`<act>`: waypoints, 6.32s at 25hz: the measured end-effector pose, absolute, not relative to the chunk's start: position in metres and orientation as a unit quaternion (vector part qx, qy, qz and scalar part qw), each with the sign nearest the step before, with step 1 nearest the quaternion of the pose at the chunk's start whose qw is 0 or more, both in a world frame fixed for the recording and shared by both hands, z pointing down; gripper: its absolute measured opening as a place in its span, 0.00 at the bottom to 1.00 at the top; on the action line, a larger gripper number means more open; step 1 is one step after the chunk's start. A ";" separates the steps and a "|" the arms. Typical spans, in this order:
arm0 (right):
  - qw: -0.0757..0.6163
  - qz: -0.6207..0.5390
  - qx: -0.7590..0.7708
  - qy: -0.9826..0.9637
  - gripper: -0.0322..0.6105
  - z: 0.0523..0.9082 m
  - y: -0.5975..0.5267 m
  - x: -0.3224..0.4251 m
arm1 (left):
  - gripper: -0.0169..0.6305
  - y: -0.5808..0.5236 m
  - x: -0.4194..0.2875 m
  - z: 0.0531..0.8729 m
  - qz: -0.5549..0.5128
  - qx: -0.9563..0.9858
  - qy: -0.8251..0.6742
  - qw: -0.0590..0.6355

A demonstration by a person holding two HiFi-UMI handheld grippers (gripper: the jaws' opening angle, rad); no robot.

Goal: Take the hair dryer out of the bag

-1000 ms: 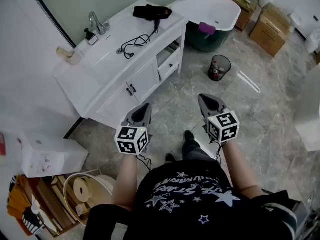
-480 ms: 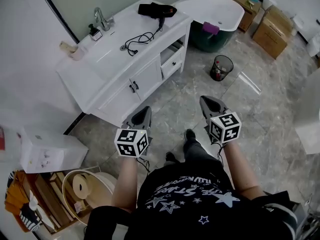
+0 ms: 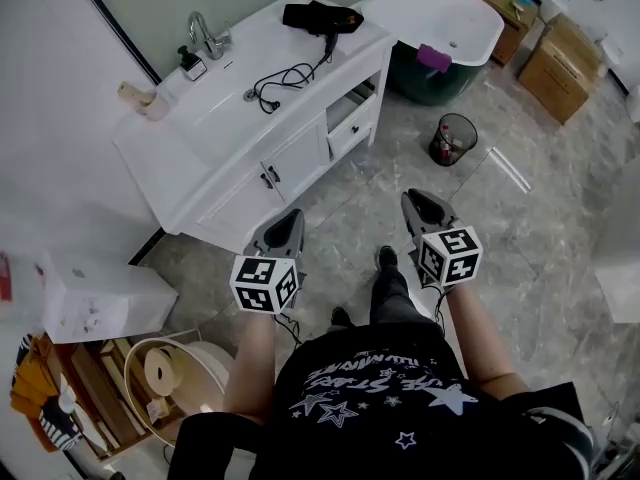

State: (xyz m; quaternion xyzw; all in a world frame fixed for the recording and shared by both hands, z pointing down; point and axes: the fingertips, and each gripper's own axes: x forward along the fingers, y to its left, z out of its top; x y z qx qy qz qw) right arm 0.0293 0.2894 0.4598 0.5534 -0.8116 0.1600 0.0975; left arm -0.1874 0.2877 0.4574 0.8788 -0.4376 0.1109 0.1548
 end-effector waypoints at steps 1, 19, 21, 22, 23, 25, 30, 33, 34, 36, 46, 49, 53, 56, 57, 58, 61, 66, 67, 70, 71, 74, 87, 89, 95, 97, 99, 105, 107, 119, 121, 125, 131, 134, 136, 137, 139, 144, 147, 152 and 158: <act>0.100 0.163 0.549 -0.814 0.11 0.463 0.282 0.031 | 0.04 0.281 -0.184 0.459 0.113 0.878 -0.439 0.155; 0.125 0.200 0.503 -0.832 0.61 0.485 0.098 0.100 | 0.20 0.127 -0.124 0.454 0.104 0.827 -0.526 0.172; 0.131 0.195 0.503 -0.832 0.60 0.487 0.084 0.108 | 0.21 0.115 -0.114 0.451 0.101 0.824 -0.529 0.172; 0.133 0.193 0.502 -0.833 0.60 0.487 0.078 0.112 | 0.20 0.110 -0.109 0.450 0.101 0.824 -0.531 0.171; 0.134 0.191 0.499 -0.834 0.60 0.487 0.073 0.116 | 0.21 0.104 -0.103 0.449 0.101 0.823 -0.533 0.169; 0.134 0.189 0.496 -0.837 0.57 0.487 0.061 0.124 | 0.20 0.094 -0.094 0.447 0.103 0.820 -0.538 0.165; 0.130 0.181 0.491 -0.842 0.52 0.487 0.038 0.142 | 0.21 0.076 -0.076 0.447 0.104 0.813 -0.552 0.155; 0.120 0.174 0.489 -0.846 0.52 0.481 0.029 0.149 | 0.22 0.071 -0.070 0.445 0.103 0.810 -0.557 0.154; 0.118 0.173 0.489 -0.846 0.52 0.479 0.025 0.150 | 0.22 0.069 -0.069 0.445 0.103 0.810 -0.557 0.154; 0.113 0.173 0.489 -0.847 0.52 0.476 0.019 0.151 | 0.24 0.064 -0.066 0.444 0.105 0.811 -0.555 0.152; 0.095 0.161 0.510 -0.840 0.47 0.471 -0.029 0.151 | 0.28 0.010 -0.065 0.454 0.115 0.826 -0.531 0.147; 0.109 0.160 0.517 -0.834 0.46 0.476 -0.055 0.151 | 0.28 -0.024 -0.068 0.459 0.117 0.831 -0.523 0.148; 0.116 0.167 0.523 -0.827 0.44 0.478 -0.098 0.147 | 0.28 -0.075 -0.074 0.463 0.118 0.835 -0.516 0.152; 0.115 0.169 0.532 -0.822 0.44 0.477 -0.136 0.144 | 0.29 -0.114 -0.080 0.463 0.118 0.838 -0.510 0.153; 0.113 0.170 0.535 -0.820 0.44 0.477 -0.148 0.142 | 0.29 -0.127 -0.082 0.463 0.117 0.838 -0.510 0.153; 0.112 0.170 0.536 -0.819 0.44 0.476 -0.158 0.140 | 0.30 -0.138 -0.085 0.463 0.117 0.839 -0.509 0.153; 0.104 0.175 0.537 -0.819 0.44 0.475 -0.182 0.132 | 0.30 -0.163 -0.089 0.467 0.115 0.841 -0.505 0.159; 0.099 0.183 0.550 -0.809 0.40 0.472 -0.216 0.124 | 0.35 -0.193 -0.094 0.477 0.119 0.847 -0.490 0.172; 0.099 0.185 0.552 -0.807 0.39 0.472 -0.222 0.123 | 0.37 -0.198 -0.096 0.478 0.119 0.848 -0.487 0.173; 0.096 0.197 0.554 -0.803 0.33 0.470 -0.236 0.121 | 0.43 -0.212 -0.102 0.481 0.113 0.851 -0.480 0.180; 0.096 0.199 0.558 -0.800 0.30 0.471 -0.241 0.121 | 0.46 -0.216 -0.105 0.483 0.111 0.852 -0.477 0.185; 0.097 0.196 0.576 -0.787 0.16 0.472 -0.256 0.124 | 0.54 -0.228 -0.110 0.491 0.119 0.857 -0.463 0.194; 0.119 0.178 0.555 -0.804 0.06 0.477 -0.305 0.133 | 0.57 -0.267 -0.080 0.502 0.137 0.857 -0.456 0.196; 0.124 0.163 0.541 -0.816 0.06 0.477 -0.315 0.134 | 0.57 -0.275 -0.077 0.503 0.139 0.850 -0.467 0.199; 0.162 0.145 0.491 -0.844 0.07 0.492 -0.355 0.133 | 0.57 -0.297 -0.062 0.516 0.156 0.833 -0.487 0.212; 0.171 0.148 0.463 -0.857 0.24 0.500 -0.365 0.126 | 0.59 -0.304 -0.055 0.521 0.163 0.829 -0.489 0.216; 0.182 0.146 0.443 -0.865 0.29 0.507 -0.375 0.122 | 0.60 -0.310 -0.048 0.527 0.170 0.825 -0.491 0.222; 0.233 0.124 0.413 -0.871 0.31 0.527 -0.401 0.116 | 0.60 -0.323 -0.029 0.548 0.193 0.817 -0.488 0.239; 0.248 0.116 0.404 -0.873 0.30 0.533 -0.407 0.114 | 0.60 -0.328 -0.023 0.554 0.197 0.814 -0.489 0.245; 0.275 0.100 0.342 -0.893 0.22 0.544 -0.419 0.099 | 0.60 -0.364 0.001 0.571 0.211 0.803 -0.493 0.261; 0.279 0.095 0.339 -0.894 0.21 0.547 -0.422 0.100 | 0.60 -0.370 0.002 0.574 0.217 0.799 -0.496 0.260; 0.281 0.091 0.328 -0.898 0.12 0.550 -0.425 0.100 | 0.60 -0.377 0.003 0.582 0.227 0.790 -0.501 0.270; 0.268 0.109 0.303 -0.908 0.10 0.550 -0.426 0.098 | 0.59 -0.386 0.002 0.588 0.233 0.780 -0.510 0.278; 0.264 0.114 0.294 -0.911 0.10 0.550 -0.428 0.099 | 0.49 -0.390 0.004 0.589 0.232 0.776 -0.512 0.285; 0.261 0.116 0.289 -0.914 0.10 0.550 -0.428 0.100 | 0.47 -0.394 0.004 0.591 0.232 0.771 -0.519 0.286; 0.259 0.117 0.287 -0.915 0.10 0.550 -0.428 0.100 | 0.46 -0.396 0.004 0.592 0.233 0.769 -0.522 0.285; 0.257 0.119 0.282 -0.917 0.10 0.550 -0.428 0.100 | 0.44 -0.400 0.003 0.595 0.235 0.765 -0.527 0.287; 0.250 0.126 0.271 -0.921 0.10 0.550 -0.429 0.100 | 0.43 -0.408 0.005 0.603 0.256 0.756 -0.533 0.281; 0.246 0.132 0.264 -0.923 0.10 0.550 -0.429 0.100 | 0.35 -0.407 0.003 0.605 0.272 0.750 -0.534 0.280; 0.245 0.138 0.255 -0.925 0.09 0.549 -0.429 0.101 | 0.34 -0.407 0.003 0.605 0.284 0.753 -0.524 0.279; 0.249 0.139 0.269 -0.920 0.09 0.549 -0.430 0.102 | 0.33 -0.403 0.006 0.601 0.289 0.768 -0.510 0.257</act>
